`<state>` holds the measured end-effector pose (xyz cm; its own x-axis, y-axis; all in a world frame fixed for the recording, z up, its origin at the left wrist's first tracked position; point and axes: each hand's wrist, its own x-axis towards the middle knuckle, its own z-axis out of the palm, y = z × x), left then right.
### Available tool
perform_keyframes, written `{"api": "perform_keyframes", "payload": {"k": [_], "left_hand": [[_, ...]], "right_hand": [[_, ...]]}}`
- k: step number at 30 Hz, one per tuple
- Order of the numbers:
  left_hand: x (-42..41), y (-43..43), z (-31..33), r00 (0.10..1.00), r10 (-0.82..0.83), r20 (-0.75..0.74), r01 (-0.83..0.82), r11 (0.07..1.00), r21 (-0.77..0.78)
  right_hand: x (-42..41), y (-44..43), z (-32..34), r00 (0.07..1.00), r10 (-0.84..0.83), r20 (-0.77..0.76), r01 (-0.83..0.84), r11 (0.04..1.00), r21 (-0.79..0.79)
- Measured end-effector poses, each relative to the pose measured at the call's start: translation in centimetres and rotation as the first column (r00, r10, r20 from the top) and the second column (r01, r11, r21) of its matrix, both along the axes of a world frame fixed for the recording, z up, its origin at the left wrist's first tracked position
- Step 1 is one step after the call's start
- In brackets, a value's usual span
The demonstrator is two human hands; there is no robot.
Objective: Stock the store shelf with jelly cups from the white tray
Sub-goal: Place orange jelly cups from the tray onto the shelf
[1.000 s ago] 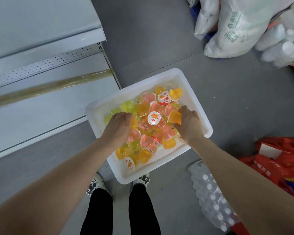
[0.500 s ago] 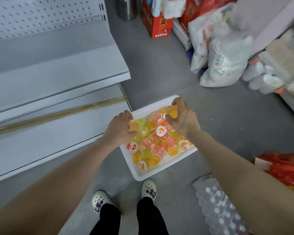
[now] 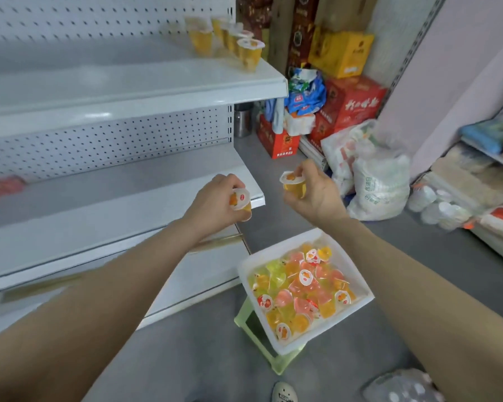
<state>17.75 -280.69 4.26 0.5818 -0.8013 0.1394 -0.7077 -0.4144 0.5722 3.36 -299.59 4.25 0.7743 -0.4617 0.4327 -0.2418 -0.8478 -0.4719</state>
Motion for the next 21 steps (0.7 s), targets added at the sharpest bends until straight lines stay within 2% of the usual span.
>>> {"api": "perform_keyframes", "payload": {"k": [5,10,15,21], "left_hand": [[2.9,2.7,6.1,0.996,0.012,0.086,0.000,0.991,-0.137],[5.9,4.6,11.8,0.997,0.079,-0.004,-0.077,0.951,-0.299],[8.5,5.9,15.8,0.992,0.127,0.024,-0.112,0.936,-0.333],[12.4,5.6,17.4,0.984,0.180,0.008,-0.165,0.922,-0.351]], "right_hand": [[2.3,2.4,5.4,0.993,0.060,0.101,-0.048,0.992,-0.118],[5.0,4.2,10.7,0.978,0.100,0.182,-0.083,0.992,-0.098],[8.6,4.5,15.2,0.982,0.085,0.170,-0.069,0.992,-0.102],[13.8,3.3,18.0,0.988,0.073,0.137,-0.054,0.989,-0.140]]}}
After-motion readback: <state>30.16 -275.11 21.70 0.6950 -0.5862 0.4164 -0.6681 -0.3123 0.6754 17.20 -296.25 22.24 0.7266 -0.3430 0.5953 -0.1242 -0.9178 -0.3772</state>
